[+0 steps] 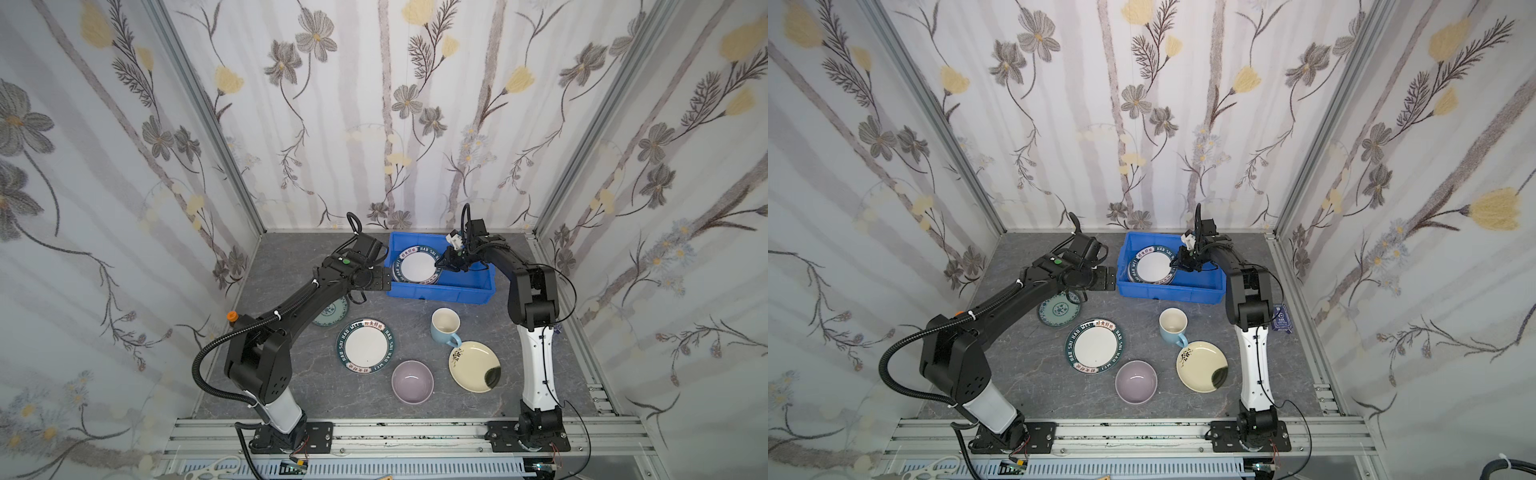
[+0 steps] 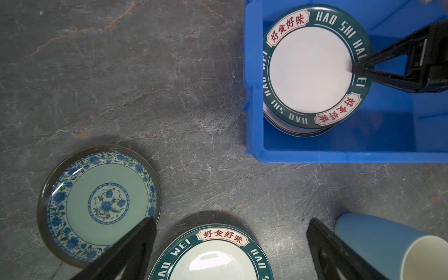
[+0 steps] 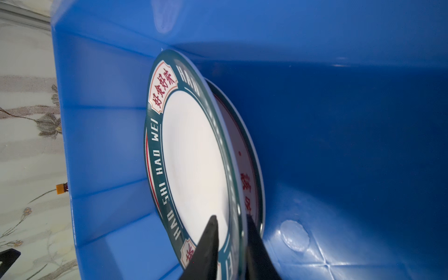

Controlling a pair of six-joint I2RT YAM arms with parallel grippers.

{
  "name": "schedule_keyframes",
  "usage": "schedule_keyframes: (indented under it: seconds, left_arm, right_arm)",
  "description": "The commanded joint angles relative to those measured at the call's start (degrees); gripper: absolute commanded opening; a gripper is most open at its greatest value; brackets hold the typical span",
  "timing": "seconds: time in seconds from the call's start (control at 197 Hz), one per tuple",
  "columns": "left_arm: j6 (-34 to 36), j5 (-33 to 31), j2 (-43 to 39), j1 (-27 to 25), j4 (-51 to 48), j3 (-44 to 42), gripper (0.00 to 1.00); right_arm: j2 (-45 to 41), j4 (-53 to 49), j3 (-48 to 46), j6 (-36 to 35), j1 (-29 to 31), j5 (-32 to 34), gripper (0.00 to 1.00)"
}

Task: Place the mixed dishes into the plastic bin
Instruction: 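Lower the green-rimmed plate into the bin and open the right gripper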

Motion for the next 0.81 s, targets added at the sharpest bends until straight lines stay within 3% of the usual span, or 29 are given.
schedule_keyframes:
  seconds: [0.0, 0.173, 0.406, 0.807]
  left_arm:
    - [0.6, -1.1, -0.5, 0.0, 0.0, -0.4, 1.0]
    - [0.5, -1.0, -1.1, 0.0, -0.1, -1.4, 1.0]
    - [0.4, -0.9, -2.8, 0.0, 0.1, -2.8, 1.0]
    - [-0.1, -2.7, -8.2, 0.0, -0.3, -7.4, 1.0]
  right_arm:
    - [-0.2, 0.4, 0.4, -0.7, 0.1, 0.5, 0.29]
    - [-1.7, -0.7, 0.0, -1.5, 0.1, 2.4, 0.42]
    - [-4.1, -1.1, -1.6, -2.4, -0.2, 3.9, 0.49]
    - [-11.0, -1.1, -5.5, -2.8, -0.5, 6.8, 0.48]
